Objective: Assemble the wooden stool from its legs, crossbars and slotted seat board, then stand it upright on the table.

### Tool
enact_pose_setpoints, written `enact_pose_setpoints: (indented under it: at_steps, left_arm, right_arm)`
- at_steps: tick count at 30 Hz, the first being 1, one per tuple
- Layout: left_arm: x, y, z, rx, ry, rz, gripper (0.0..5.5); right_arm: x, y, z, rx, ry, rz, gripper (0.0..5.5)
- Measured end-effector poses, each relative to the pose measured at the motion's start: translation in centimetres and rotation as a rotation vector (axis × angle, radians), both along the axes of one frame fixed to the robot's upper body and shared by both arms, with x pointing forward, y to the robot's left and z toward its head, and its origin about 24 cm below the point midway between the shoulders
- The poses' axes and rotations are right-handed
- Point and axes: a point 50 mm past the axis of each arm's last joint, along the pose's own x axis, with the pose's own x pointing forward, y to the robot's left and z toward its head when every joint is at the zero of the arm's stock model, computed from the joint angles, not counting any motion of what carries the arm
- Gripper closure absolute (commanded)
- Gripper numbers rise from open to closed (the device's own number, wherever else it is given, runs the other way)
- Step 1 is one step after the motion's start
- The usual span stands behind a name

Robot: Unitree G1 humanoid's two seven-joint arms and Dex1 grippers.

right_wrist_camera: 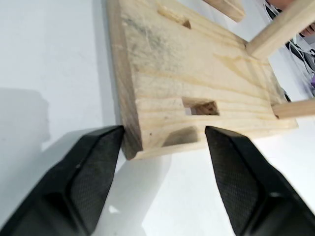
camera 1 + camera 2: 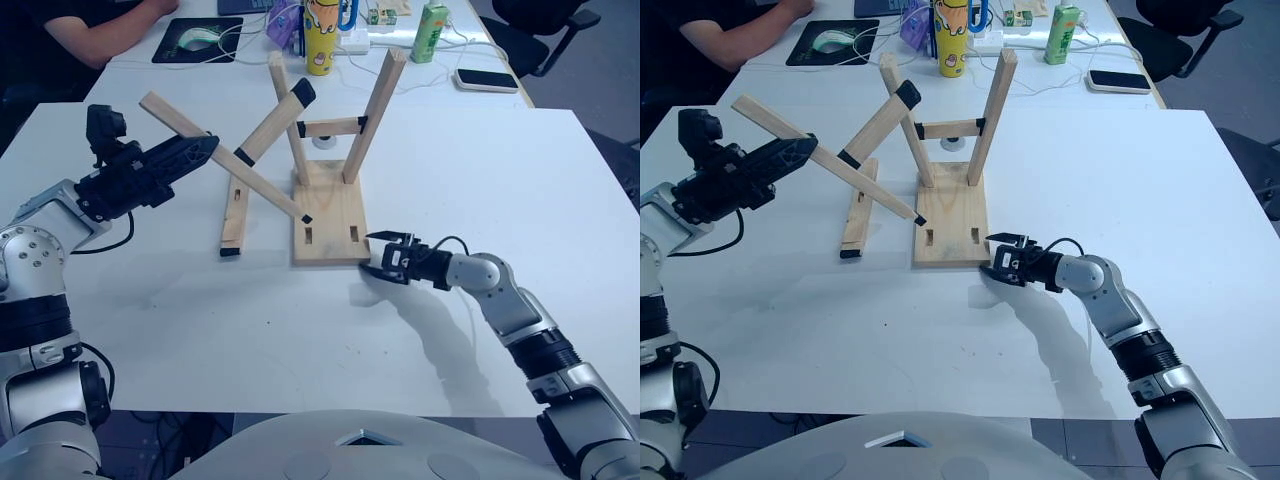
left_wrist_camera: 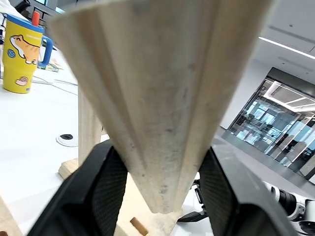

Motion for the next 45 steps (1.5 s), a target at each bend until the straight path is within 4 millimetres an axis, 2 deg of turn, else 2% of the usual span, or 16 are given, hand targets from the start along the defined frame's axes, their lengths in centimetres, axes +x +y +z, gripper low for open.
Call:
enact_pose_setpoints:
  at_steps: [5, 7, 8, 12, 15, 18, 21, 25, 29, 39, 45]
  left_arm:
    - [0.2, -1.3, -0.1, 0.101, -0.113, 0.022, 3.45]
    - [0.2, -2.4, -0.5, 0.142, -0.151, 0.006, 3.45]
    - [0.2, -3.0, -0.6, 0.154, -0.170, -0.009, 3.45]
    - [0.2, -4.3, -0.6, 0.234, -0.235, -0.030, 3.45]
    - [0.0, -5.2, -0.7, 0.278, -0.280, -0.063, 3.45]
    - [0.1, -5.7, -1.1, 0.298, -0.290, -0.084, 3.45]
    - [0.1, -6.1, -1.4, 0.301, -0.288, -0.098, 3.45]
    - [0.2, -6.3, -1.7, 0.299, -0.287, -0.111, 3.45]
    - [0.2, -6.7, -2.1, 0.314, -0.286, -0.132, 3.45]
    - [0.3, -6.9, -3.4, 0.353, -0.310, -0.189, 3.45]
    - [1.4, -6.9, -2.5, 0.427, -0.334, -0.270, 3.45]
  right_arm:
    - [1.2, -2.2, 1.4, -0.012, -0.029, -0.040, 2.43]
    - [1.2, -2.3, 2.2, 0.102, 0.039, -0.057, 2.43]
    - [1.1, -2.1, 2.7, 0.212, 0.097, -0.079, 2.43]
    - [0.3, -0.9, 3.9, 0.606, 0.335, -0.156, 2.97]
    - [0.7, 0.8, 3.9, 0.793, 0.334, -0.294, 3.40]
    - [1.3, 2.2, 2.4, 0.826, 0.267, -0.508, 3.86]
    - [1.1, 3.8, 0.6, 0.834, 0.288, -0.620, 4.30]
    - [0.9, 4.8, -1.1, 0.809, 0.326, -0.686, 4.90]
    - [0.7, 5.8, -1.7, 0.789, 0.347, -0.679, 5.48]
    - [0.7, 6.3, -2.0, 0.750, 0.352, -0.673, 5.50]
    - [0.6, 6.7, -2.1, 0.703, 0.342, -0.646, 5.50]
